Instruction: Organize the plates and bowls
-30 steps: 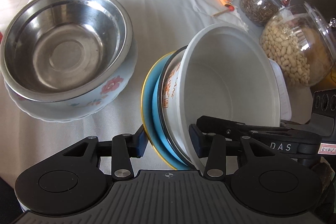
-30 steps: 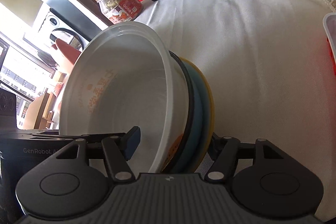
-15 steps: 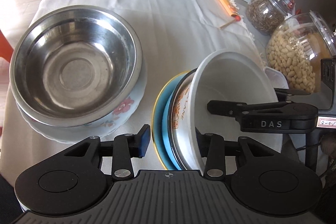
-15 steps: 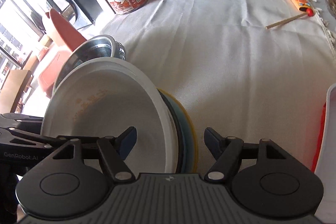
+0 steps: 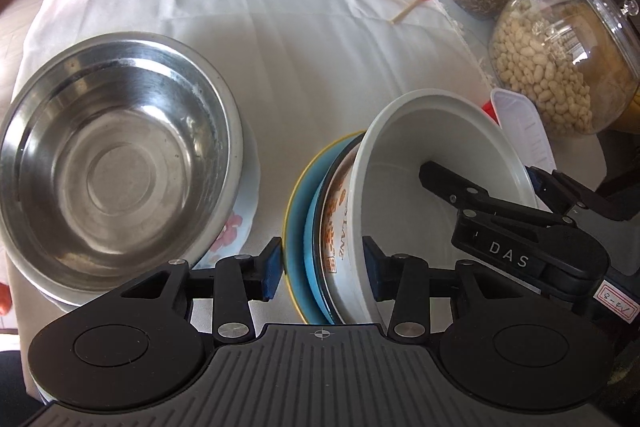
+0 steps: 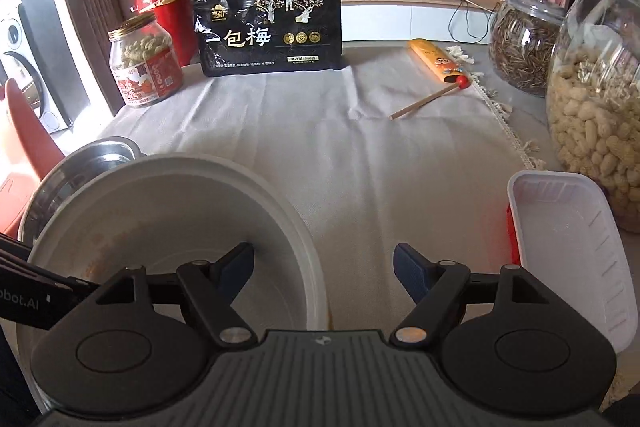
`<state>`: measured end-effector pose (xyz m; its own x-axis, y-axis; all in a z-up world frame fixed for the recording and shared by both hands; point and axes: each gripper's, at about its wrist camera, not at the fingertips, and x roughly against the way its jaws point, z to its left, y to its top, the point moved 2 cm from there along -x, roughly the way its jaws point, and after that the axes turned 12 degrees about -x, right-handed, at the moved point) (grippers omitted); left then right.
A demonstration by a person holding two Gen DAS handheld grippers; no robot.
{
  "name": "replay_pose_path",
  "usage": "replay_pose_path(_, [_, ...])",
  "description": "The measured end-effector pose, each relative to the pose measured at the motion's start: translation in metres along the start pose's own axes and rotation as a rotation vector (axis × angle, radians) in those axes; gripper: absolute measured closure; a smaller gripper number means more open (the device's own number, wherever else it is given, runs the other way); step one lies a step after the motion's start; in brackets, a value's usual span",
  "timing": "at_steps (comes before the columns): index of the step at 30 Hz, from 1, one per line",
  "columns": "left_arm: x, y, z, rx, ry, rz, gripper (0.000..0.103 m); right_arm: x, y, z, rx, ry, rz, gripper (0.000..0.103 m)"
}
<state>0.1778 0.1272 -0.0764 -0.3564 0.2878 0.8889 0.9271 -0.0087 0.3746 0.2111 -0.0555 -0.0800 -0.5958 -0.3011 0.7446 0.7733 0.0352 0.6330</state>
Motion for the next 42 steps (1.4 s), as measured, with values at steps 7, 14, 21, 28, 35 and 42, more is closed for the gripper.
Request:
replay_pose_path(7, [-0.003, -0.006, 0.006, 0.004, -0.039, 0.02, 0.059, 0.001, -0.019, 0.002, 0.038, -0.097, 0.009, 0.026])
replay_pose_path(14, [-0.001, -0.001, 0.001, 0.006, 0.004, 0.007, 0.059, -0.005, -0.001, -0.01, -0.113, 0.101, 0.212, 0.027])
replay_pose_path(21, [-0.001, 0.001, -0.002, 0.043, 0.03, 0.015, 0.058, -0.008, -0.003, -0.017, -0.202, 0.171, 0.281, 0.031])
replay_pose_path(28, [-0.002, 0.0, -0.003, 0.103, 0.03, 0.002, 0.055, -0.02, -0.009, -0.026, -0.244, 0.204, 0.335, 0.049])
replay_pose_path(35, [-0.001, 0.001, 0.006, 0.19, -0.005, 0.037, 0.054, -0.029, -0.001, -0.023, -0.226, 0.273, 0.433, 0.049])
replay_pose_path(42, [-0.004, 0.004, 0.008, 0.221, -0.04, 0.089, 0.049, -0.038, 0.007, -0.027, -0.241, 0.316, 0.488, 0.048])
